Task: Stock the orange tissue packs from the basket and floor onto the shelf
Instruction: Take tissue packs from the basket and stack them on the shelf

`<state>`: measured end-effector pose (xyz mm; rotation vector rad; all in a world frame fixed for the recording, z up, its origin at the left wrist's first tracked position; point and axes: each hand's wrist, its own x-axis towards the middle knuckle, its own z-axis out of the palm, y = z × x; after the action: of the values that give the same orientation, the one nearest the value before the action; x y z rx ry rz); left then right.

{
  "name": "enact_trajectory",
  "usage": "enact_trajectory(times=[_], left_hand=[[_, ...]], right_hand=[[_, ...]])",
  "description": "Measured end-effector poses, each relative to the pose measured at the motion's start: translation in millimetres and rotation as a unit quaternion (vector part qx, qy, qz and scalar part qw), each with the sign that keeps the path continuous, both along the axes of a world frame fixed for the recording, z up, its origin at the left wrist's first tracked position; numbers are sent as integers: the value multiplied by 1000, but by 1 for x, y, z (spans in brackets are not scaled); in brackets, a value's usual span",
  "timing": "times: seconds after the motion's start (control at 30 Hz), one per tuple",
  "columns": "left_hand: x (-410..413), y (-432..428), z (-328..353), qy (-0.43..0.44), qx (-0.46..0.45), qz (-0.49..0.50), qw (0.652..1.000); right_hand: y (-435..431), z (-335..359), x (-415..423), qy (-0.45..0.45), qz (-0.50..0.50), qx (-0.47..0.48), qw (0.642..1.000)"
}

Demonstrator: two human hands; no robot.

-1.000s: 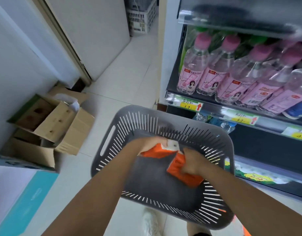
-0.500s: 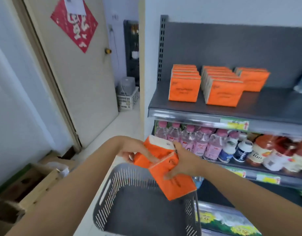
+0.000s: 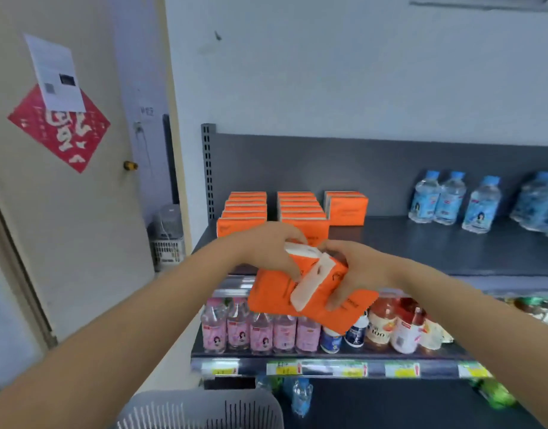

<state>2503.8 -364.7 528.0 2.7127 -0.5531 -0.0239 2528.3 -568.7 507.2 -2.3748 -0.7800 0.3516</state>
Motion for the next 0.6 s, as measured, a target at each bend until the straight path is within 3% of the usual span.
enact_trajectory(times=[0.13, 0.37, 0.6], left_hand=[[52, -50, 25, 6, 65, -20, 998], [164, -99, 61, -26, -82, 90, 992], [263, -131, 38, 31, -122, 105, 987]], right_hand=[[-48, 23, 40, -14, -12, -39, 999], [-151, 36, 148, -59, -159, 24, 985], [-200, 28, 235, -93, -191, -77, 974]])
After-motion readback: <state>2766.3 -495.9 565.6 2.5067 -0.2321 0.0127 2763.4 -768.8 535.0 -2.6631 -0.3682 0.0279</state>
